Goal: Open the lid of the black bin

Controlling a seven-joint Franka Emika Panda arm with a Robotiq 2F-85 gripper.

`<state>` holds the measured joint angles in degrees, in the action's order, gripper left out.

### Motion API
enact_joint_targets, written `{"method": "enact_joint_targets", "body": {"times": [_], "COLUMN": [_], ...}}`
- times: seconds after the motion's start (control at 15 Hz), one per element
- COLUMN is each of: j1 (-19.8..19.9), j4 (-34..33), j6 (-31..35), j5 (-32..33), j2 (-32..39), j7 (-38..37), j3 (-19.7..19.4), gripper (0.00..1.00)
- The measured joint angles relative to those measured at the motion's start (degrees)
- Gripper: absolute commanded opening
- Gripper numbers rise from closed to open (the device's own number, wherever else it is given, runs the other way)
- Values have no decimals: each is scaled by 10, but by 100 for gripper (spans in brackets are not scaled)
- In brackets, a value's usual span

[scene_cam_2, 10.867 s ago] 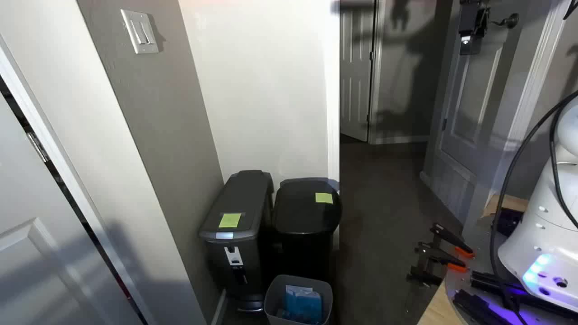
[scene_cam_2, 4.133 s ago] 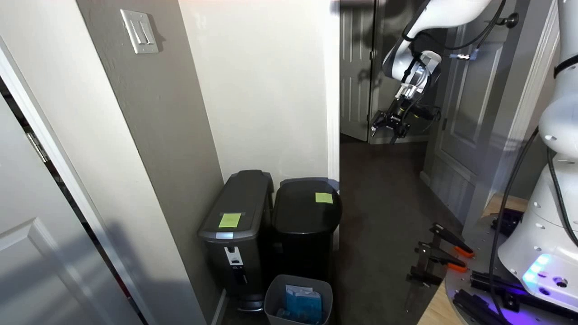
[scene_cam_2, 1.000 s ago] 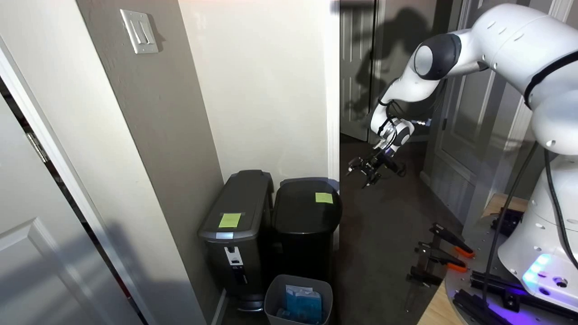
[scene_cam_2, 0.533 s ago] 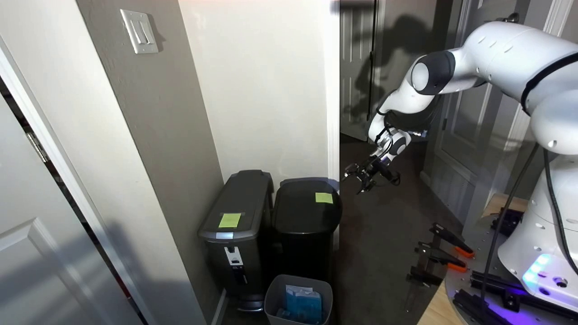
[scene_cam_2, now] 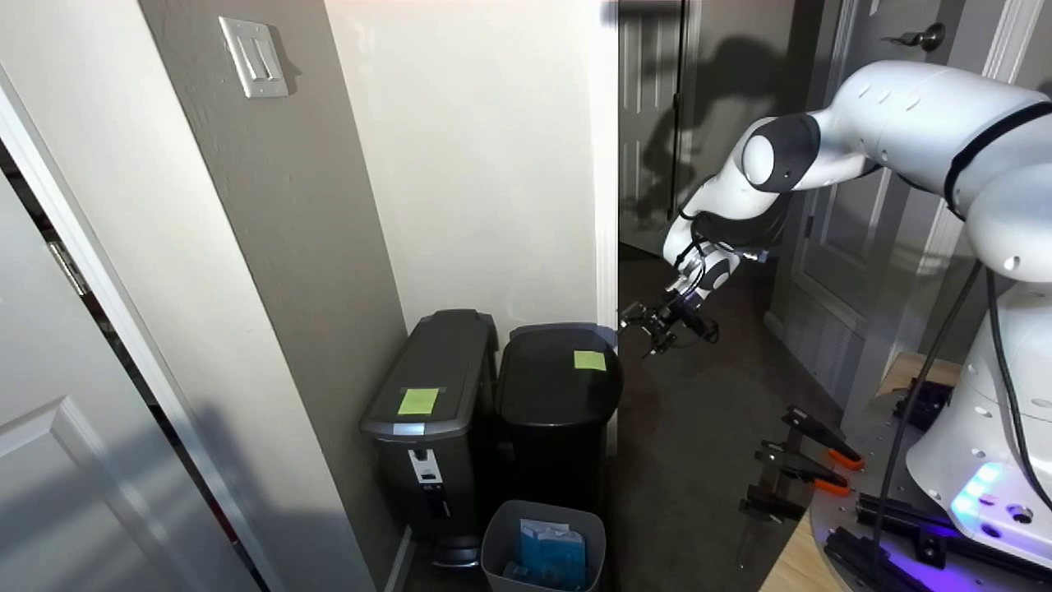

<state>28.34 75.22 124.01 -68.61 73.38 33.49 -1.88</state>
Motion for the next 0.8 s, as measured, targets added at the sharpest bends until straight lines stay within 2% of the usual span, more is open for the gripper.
{"method": "enact_joint_targets", "body": {"times": [0.8], "j1": [-10], "j4": [-70], "j6": [25], "j5": [0], "j2": [60], "j7": [-5], "j3": [35], "gripper": [100]}}
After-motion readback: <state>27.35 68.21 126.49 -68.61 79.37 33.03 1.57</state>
